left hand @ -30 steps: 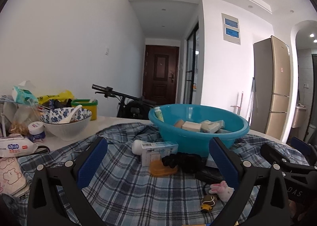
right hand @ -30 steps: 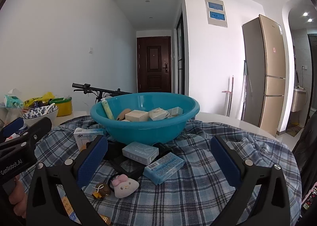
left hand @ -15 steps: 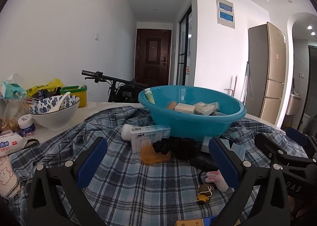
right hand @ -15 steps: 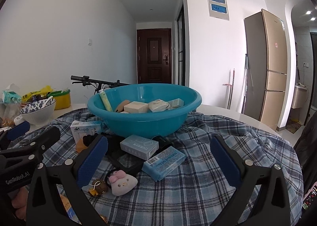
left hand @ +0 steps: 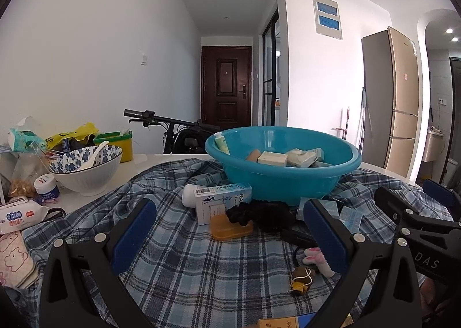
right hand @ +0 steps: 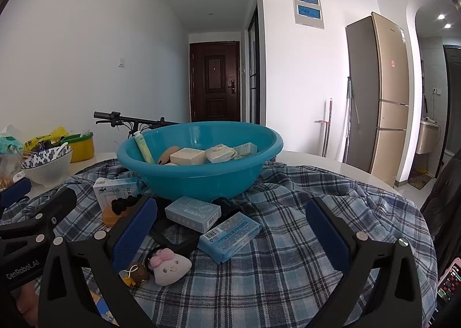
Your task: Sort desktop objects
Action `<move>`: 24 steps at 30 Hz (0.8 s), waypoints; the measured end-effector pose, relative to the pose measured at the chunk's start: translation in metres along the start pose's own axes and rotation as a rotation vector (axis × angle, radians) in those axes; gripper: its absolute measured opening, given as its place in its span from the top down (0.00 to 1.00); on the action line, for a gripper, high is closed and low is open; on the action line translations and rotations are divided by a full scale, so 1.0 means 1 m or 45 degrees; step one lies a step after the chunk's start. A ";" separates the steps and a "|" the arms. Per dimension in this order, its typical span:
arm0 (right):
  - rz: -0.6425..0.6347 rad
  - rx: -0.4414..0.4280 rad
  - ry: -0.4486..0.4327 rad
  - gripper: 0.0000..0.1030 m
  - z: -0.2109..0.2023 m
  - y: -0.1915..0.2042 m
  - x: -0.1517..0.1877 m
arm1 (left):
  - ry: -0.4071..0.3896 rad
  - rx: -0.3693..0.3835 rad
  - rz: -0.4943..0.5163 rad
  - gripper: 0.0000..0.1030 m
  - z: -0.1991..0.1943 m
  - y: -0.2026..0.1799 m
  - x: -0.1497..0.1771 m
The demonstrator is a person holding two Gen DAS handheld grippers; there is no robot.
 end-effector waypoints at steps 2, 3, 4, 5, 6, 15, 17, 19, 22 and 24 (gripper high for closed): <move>0.015 0.021 -0.005 0.00 0.000 -0.002 0.000 | -0.003 -0.002 0.005 0.00 -0.001 -0.001 0.000; 0.024 0.023 -0.004 0.00 0.000 -0.004 0.000 | -0.003 -0.001 0.004 0.00 -0.001 0.000 0.000; 0.030 0.020 -0.002 0.00 0.001 -0.005 0.000 | -0.001 -0.002 0.003 0.00 0.000 0.000 0.000; 0.032 0.021 -0.001 0.00 0.001 -0.005 -0.001 | 0.000 -0.002 0.003 0.00 0.000 0.000 0.000; 0.030 0.021 -0.001 0.00 0.001 -0.005 -0.001 | 0.003 -0.006 0.002 0.00 -0.001 -0.001 0.000; 0.019 0.015 0.001 0.00 0.001 -0.002 0.000 | 0.019 -0.030 0.014 0.00 -0.001 -0.002 0.000; 0.018 0.015 0.001 0.00 0.001 -0.002 0.000 | 0.020 -0.032 0.013 0.00 -0.001 -0.002 0.000; 0.020 0.014 -0.004 0.00 0.000 -0.003 0.000 | 0.016 -0.029 0.016 0.00 -0.001 -0.002 -0.001; 0.025 0.013 -0.001 0.00 0.000 -0.004 0.000 | 0.011 -0.027 0.013 0.00 0.000 0.000 -0.001; 0.023 0.013 -0.001 0.00 0.000 -0.004 -0.001 | 0.014 -0.028 0.014 0.00 0.000 0.000 -0.001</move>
Point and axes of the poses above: each gripper's, at about its wrist camera, not at the fingertips, and z roughly the way its jaws point, y to its left, x to its underside, the point moved 5 cm from there along z, roughly the way its jaws point, and after that the axes turned 4 degrees about z, right-handed, at the moved point
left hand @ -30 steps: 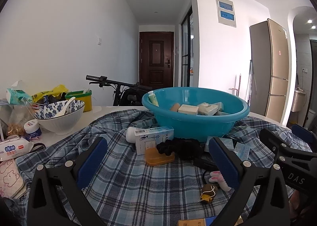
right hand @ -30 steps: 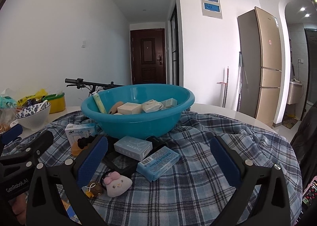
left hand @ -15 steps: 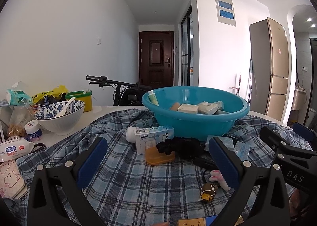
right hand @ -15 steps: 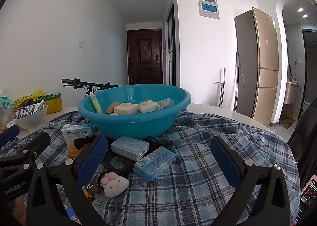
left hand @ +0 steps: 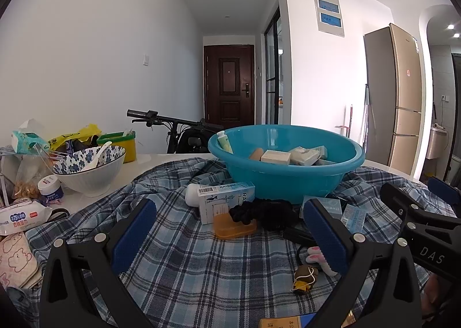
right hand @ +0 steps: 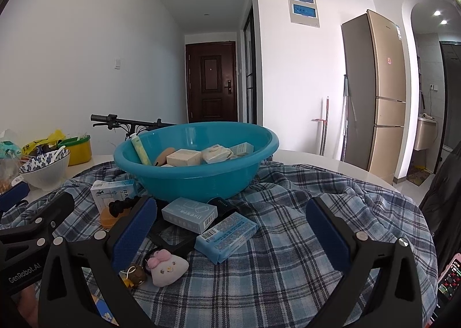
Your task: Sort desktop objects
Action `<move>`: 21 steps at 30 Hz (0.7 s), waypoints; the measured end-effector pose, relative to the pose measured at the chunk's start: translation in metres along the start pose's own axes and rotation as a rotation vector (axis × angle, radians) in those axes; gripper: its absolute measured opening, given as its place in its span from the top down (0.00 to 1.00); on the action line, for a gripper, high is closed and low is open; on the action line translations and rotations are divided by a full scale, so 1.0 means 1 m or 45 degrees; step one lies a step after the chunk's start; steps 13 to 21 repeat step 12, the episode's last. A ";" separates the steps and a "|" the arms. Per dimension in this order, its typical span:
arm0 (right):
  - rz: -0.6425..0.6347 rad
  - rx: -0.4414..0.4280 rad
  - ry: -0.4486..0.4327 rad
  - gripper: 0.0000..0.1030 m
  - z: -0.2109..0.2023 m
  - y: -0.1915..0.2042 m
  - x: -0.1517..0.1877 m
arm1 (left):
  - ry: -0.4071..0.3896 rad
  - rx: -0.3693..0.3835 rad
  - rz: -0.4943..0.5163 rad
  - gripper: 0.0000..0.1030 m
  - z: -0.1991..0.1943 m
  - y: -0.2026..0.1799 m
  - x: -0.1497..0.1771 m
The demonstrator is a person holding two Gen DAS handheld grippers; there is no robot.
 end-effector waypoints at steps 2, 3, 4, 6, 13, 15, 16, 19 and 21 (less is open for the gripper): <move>-0.003 -0.001 0.001 0.00 0.001 0.000 0.000 | -0.002 0.000 0.003 0.00 -0.001 0.000 0.000; -0.003 -0.002 0.001 0.00 0.001 0.000 0.000 | -0.003 0.001 0.000 0.00 -0.001 0.000 0.000; -0.004 -0.002 0.001 0.00 0.001 -0.001 0.000 | -0.003 0.000 -0.001 0.00 -0.001 0.000 0.000; -0.004 -0.003 0.004 0.00 0.001 0.000 0.000 | -0.001 0.001 0.000 0.00 -0.001 0.000 0.000; -0.004 0.002 0.014 0.00 0.002 0.000 0.000 | 0.002 0.002 0.006 0.00 0.000 -0.001 0.001; -0.004 0.002 0.014 0.00 0.002 0.000 0.000 | 0.002 0.002 0.006 0.00 0.000 -0.001 0.001; -0.004 0.002 0.014 0.00 0.002 0.000 0.000 | 0.002 0.002 0.006 0.00 0.000 -0.001 0.001; -0.004 0.002 0.014 0.00 0.002 0.000 0.000 | 0.002 0.002 0.006 0.00 0.000 -0.001 0.001; -0.004 0.002 0.014 0.00 0.002 0.000 0.000 | 0.002 0.002 0.006 0.00 0.000 -0.001 0.001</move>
Point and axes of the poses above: each gripper's, at about its wrist camera, not at the fingertips, and z roughly the way its jaws point, y to its left, x to its underside, the point moved 5 cm from there along z, roughly the way its jaws point, and after that the axes turned 4 degrees about z, right-handed, at the moved point
